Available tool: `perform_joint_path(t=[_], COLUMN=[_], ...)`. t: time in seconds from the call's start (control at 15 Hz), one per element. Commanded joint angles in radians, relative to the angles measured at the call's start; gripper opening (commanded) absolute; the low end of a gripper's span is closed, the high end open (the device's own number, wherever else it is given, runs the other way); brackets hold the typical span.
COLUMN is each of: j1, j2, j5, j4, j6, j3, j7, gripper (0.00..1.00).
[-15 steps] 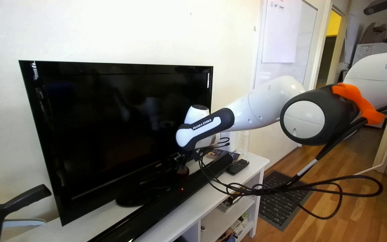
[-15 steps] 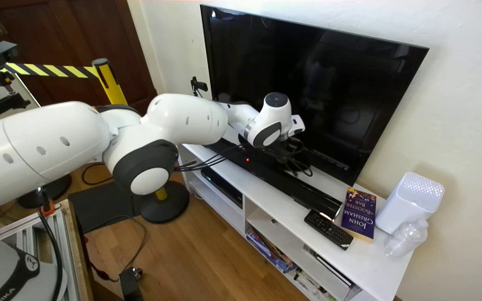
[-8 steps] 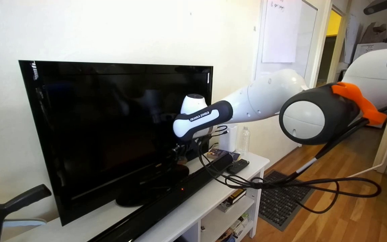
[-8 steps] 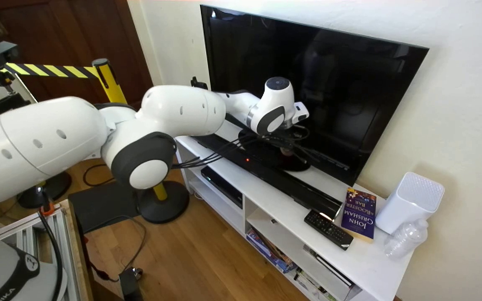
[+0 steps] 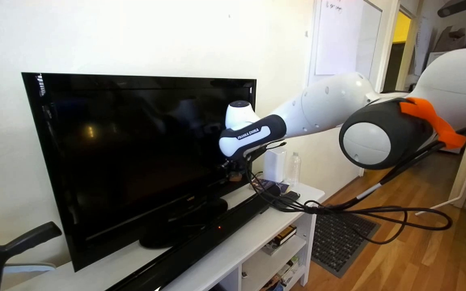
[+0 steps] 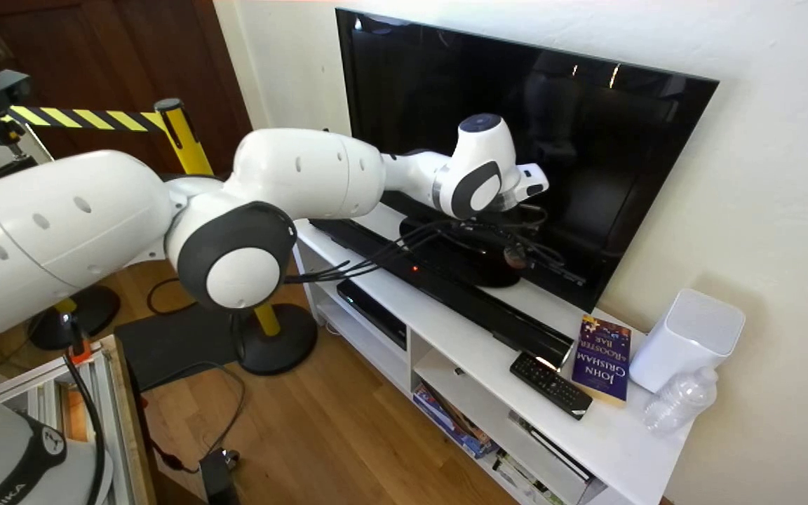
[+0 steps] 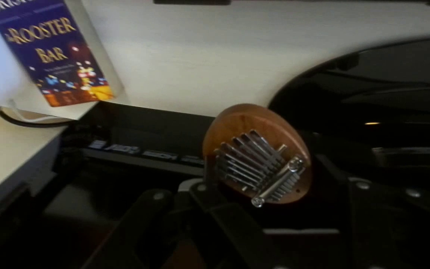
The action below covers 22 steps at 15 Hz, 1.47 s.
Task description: Move the brown object forward
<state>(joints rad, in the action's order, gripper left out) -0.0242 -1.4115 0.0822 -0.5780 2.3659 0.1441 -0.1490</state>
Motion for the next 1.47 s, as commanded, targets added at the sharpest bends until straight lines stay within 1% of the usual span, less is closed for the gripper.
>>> perform_joint_path(t=[0.0,0.2,0.33,0.67,0.87,1.2,1.27,1.33,1.4], j1=[-0.010,-0.026,-0.037,-0.086,-0.129,-0.229,-0.243,-0.241,-0.252], j2=[0.043,0.051,0.062,0.138,0.186,0.278,0.299,0.322,0.345], j5=[0.030,0.017,0.008,0.001,0.010,0.022,0.015,0.052,0.056], j4=[-0.054,-0.101,-0.158,-0.372,-0.490,-0.695,-0.737,-0.773,-0.815], j6=[0.002,-0.009,-0.003,0.101,0.160,0.174,0.189,0.199,0.209], j3=[0.112,0.183,0.205,0.217,0.249,0.347,0.355,0.340,0.342], j7=[0.200,0.348,0.421,0.544,0.621,0.733,0.740,0.764,0.771], gripper=[0.39,0.39,0.39,0.39,0.39,0.39,0.39,0.39,0.39])
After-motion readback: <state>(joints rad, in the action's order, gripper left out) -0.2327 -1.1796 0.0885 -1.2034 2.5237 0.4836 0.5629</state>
